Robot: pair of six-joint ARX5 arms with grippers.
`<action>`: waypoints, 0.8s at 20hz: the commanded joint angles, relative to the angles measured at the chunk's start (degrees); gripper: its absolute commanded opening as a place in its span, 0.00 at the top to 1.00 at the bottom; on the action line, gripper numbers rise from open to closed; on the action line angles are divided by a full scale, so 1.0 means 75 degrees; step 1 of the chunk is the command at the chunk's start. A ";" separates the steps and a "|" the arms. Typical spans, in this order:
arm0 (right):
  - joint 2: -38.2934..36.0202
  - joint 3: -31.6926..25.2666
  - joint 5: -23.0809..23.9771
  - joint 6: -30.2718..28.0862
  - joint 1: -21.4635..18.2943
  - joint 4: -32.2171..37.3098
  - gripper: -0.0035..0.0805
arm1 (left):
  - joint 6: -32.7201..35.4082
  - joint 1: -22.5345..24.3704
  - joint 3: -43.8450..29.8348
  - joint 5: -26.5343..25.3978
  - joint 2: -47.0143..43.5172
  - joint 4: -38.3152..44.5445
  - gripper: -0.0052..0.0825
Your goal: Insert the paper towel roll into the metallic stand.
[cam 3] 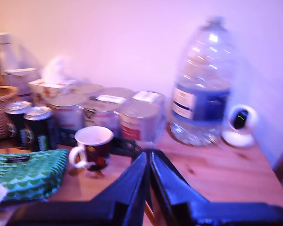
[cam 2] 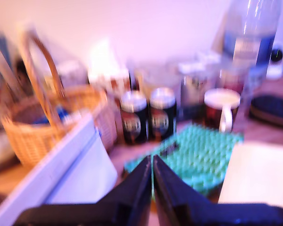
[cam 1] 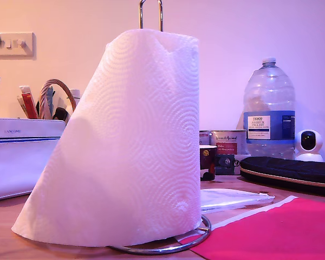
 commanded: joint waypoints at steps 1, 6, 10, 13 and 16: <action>-0.0289 -0.0146 0.0195 0.0067 0.0085 -0.0315 0.97 | -0.0017 0.0000 -0.0201 -0.0017 -0.0175 -0.0312 0.96; -0.0734 -0.0143 0.0166 0.0221 0.0096 -0.1524 0.97 | -0.0020 0.0003 -0.0198 0.0041 -0.0691 -0.1507 0.96; -0.0731 -0.0143 0.0163 0.0221 0.0099 -0.2588 0.97 | -0.0020 0.0003 -0.0198 0.0029 -0.0673 -0.2107 0.96; -0.0731 -0.0143 0.0163 0.0221 0.0096 -0.3351 0.97 | -0.0017 0.0003 -0.0198 0.0035 -0.0676 -0.2535 0.96; -0.0734 -0.0143 0.0166 0.0221 0.0099 -0.3937 0.97 | -0.0017 0.0003 -0.0198 0.0035 -0.0676 -0.2894 0.96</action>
